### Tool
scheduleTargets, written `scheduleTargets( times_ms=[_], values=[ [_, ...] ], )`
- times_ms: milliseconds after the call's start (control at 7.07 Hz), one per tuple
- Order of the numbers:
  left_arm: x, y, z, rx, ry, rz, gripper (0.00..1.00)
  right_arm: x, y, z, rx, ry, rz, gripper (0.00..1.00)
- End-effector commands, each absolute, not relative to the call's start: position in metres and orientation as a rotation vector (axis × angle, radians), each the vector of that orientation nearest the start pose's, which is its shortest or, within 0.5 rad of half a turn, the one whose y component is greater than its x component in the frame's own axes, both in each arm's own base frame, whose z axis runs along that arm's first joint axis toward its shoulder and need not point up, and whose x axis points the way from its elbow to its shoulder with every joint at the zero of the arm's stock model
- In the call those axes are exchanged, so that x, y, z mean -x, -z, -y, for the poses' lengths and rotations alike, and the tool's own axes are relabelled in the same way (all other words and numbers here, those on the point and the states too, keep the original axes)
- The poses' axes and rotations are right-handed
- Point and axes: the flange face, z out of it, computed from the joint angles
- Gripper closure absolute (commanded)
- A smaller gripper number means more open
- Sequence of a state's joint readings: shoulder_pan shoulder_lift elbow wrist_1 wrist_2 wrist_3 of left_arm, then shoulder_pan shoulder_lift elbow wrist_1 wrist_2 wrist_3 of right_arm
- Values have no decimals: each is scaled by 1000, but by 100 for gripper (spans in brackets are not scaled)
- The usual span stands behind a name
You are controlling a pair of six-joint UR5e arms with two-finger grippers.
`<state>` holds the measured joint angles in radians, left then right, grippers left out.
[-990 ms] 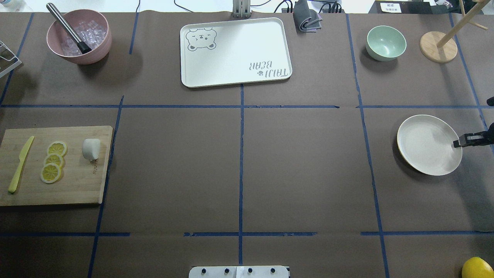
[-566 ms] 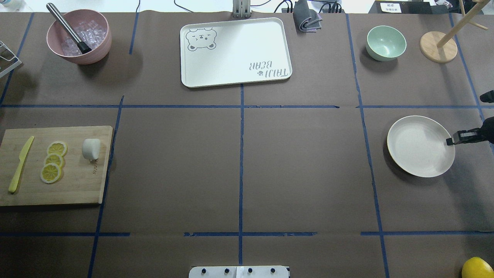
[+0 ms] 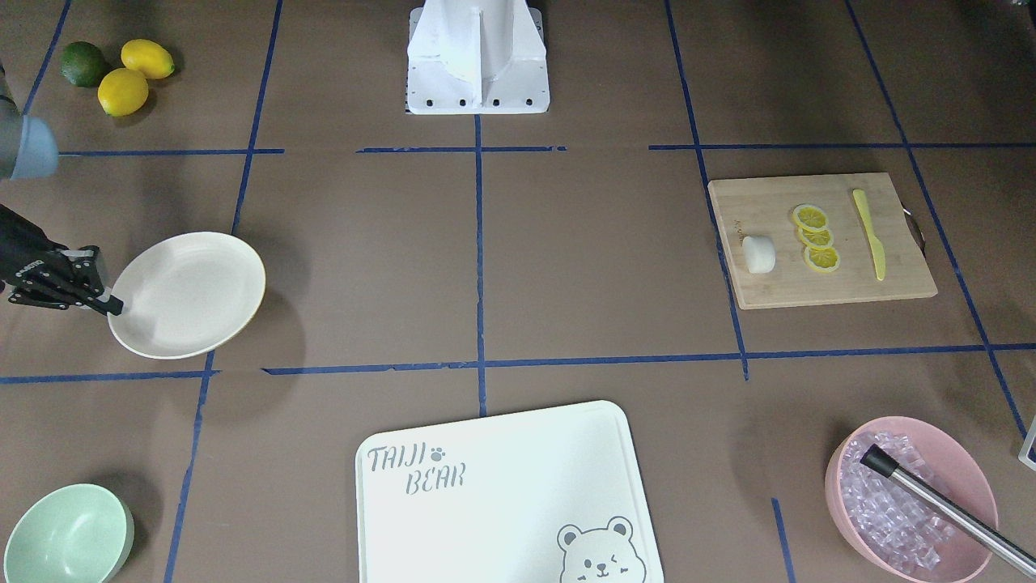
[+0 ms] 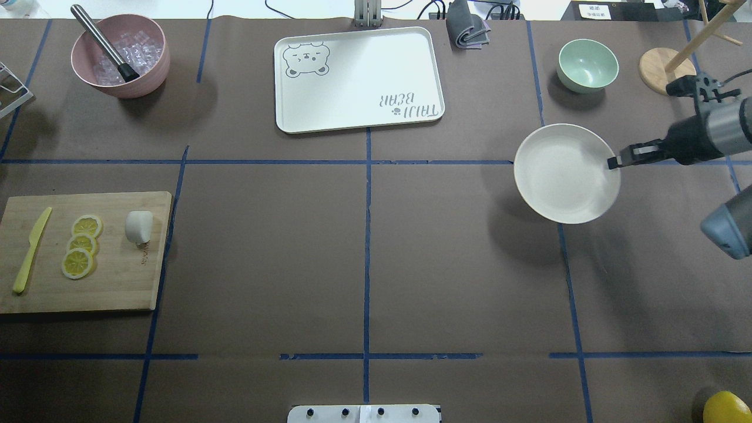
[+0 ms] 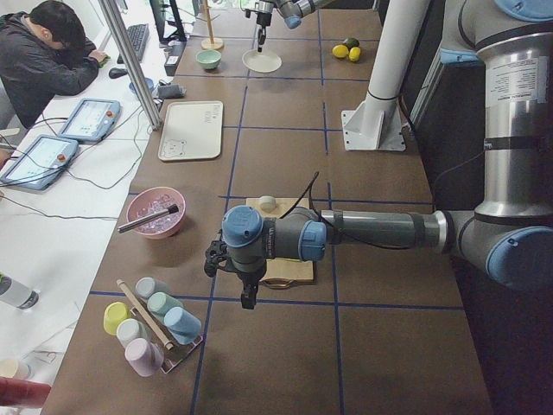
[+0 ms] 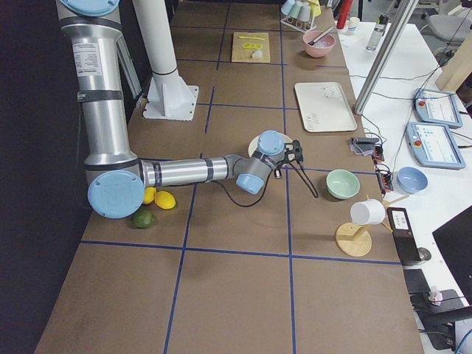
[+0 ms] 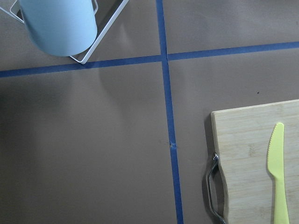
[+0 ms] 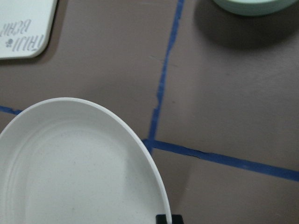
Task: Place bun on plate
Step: 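Slide the white plate with the right gripper toward the table center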
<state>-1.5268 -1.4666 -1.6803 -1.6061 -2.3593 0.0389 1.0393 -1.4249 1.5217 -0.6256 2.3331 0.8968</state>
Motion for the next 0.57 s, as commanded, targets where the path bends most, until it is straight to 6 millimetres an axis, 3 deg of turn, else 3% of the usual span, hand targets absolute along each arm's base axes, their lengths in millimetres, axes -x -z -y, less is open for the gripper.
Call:
scheduleTargets(
  times_ms=[0, 283, 424],
  values=[
    [43, -650, 453, -35, -94, -789, 0, 339, -405, 520, -271, 22, 1240, 100],
    [43, -650, 453, -35, -93, -789, 0, 447, -337, 497, -263, -33, 1210, 100],
    [42, -650, 453, -33, -94, -789, 0, 492, -315, 475, -246, -49, 1183, 100]
  ],
)
